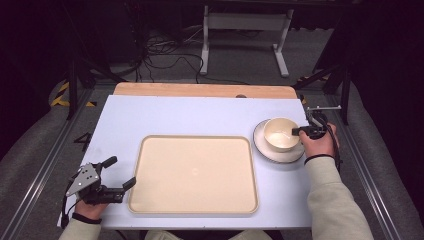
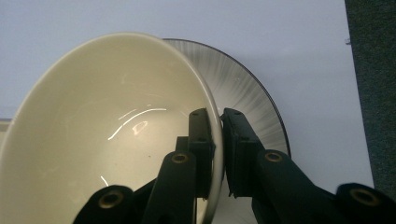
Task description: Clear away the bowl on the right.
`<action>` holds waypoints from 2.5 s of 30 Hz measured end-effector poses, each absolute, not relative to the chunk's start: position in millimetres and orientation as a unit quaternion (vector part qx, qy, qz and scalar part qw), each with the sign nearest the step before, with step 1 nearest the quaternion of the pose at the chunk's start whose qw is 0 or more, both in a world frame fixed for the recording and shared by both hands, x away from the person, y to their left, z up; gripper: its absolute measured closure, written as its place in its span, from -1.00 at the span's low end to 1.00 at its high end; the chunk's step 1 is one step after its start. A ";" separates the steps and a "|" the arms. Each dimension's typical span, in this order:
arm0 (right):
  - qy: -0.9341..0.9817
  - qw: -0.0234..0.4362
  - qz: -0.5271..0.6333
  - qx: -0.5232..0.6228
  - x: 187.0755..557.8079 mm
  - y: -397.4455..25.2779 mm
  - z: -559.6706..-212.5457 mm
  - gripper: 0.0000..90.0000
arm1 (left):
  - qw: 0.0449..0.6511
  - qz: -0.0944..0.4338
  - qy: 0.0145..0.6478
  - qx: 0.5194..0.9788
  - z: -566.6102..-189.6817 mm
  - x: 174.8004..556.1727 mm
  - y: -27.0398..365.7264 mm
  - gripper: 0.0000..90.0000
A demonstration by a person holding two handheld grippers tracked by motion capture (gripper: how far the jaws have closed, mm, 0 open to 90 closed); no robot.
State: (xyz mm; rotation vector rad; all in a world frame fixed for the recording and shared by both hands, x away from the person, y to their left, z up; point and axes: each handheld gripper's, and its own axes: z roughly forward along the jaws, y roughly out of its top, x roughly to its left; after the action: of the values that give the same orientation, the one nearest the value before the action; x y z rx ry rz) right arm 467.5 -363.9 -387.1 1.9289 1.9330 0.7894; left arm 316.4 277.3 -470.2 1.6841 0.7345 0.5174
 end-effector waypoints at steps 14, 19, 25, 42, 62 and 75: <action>0.669 0.134 0.296 0.669 458.7 -361.0 -363.2 0.81 | 0.577 0.220 0.313 0.721 -470.2 316.5 277.4 -0.99; 0.664 0.135 0.302 0.671 453.1 -356.1 -352.8 0.81 | 0.578 0.221 0.314 0.720 -470.2 316.4 277.2 -0.99; 0.659 0.130 0.308 0.673 448.3 -350.4 -342.4 0.81 | 0.578 0.220 0.313 0.721 -470.2 316.4 277.4 -0.99; 0.662 0.122 0.321 0.666 437.0 -332.6 -320.1 0.81 | 0.578 0.220 0.313 0.721 -470.2 316.5 277.3 -0.99; 0.708 0.076 0.341 0.614 425.7 -274.3 -309.7 0.79 | 0.579 0.220 0.313 0.720 -470.2 316.4 277.3 -0.99; 0.733 0.039 0.348 0.582 421.0 -231.6 -306.8 0.79 | 0.581 0.220 0.313 0.719 -470.3 316.5 277.2 -0.99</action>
State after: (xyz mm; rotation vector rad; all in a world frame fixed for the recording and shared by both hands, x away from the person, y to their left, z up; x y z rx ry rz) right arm 421.0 -231.6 -306.8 1.7853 2.2482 1.0672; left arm 316.5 277.2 -470.3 1.6792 0.7314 0.5151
